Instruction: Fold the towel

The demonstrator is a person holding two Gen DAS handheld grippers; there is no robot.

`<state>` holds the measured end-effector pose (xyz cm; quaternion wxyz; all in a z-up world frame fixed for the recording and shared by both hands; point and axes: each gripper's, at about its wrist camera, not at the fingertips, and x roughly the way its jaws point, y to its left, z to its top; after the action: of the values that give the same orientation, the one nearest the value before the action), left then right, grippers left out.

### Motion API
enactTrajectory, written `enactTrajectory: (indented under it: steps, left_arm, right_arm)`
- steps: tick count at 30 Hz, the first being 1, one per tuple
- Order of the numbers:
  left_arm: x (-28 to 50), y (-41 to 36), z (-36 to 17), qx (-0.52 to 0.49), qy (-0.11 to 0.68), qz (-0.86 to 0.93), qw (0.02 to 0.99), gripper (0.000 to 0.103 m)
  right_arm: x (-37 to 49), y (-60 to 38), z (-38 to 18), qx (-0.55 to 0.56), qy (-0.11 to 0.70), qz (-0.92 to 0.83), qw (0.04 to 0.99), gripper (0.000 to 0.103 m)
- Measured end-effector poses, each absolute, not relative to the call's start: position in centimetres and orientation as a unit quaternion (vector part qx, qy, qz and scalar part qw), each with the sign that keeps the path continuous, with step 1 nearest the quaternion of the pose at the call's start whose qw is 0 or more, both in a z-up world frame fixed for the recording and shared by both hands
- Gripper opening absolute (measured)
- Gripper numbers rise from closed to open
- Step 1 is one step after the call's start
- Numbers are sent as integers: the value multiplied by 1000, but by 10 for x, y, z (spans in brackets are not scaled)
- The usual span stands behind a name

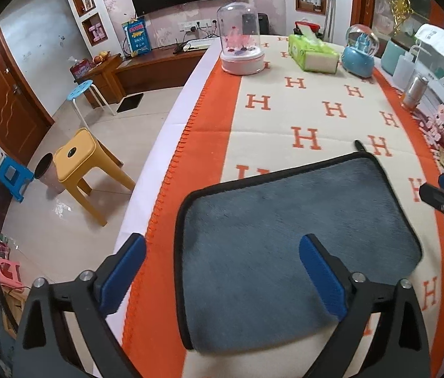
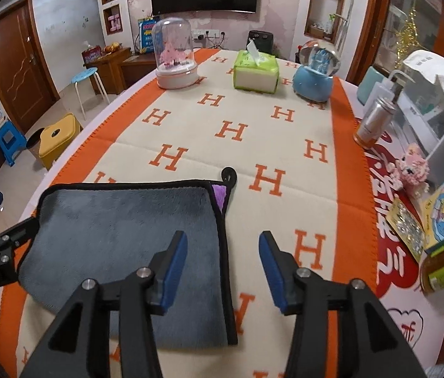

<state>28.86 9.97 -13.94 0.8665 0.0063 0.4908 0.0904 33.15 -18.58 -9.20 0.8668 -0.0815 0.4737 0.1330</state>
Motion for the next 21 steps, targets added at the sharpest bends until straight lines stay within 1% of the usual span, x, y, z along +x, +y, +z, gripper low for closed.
enactTrajectory:
  steps: [3, 7, 9, 15, 21]
  left_arm:
    - [273, 90, -125, -5, 483, 79, 872, 102]
    - [248, 74, -107, -14, 474, 63, 878, 102]
    - [232, 64, -98, -16, 470, 53, 881, 102]
    - [187, 34, -74, -11, 457, 37, 889, 102]
    - [145, 9, -59, -7, 450, 31, 892, 102]
  right_arm:
    - [312, -193, -81, -81, 471, 126, 869, 48]
    - [279, -206, -68, -73, 466, 125, 873, 48]
    - [264, -214, -62, -66, 467, 125, 873, 51]
    - [214, -239, -39, -57, 456, 126, 879, 56]
    - [179, -257, -19, -49, 452, 121, 882, 56]
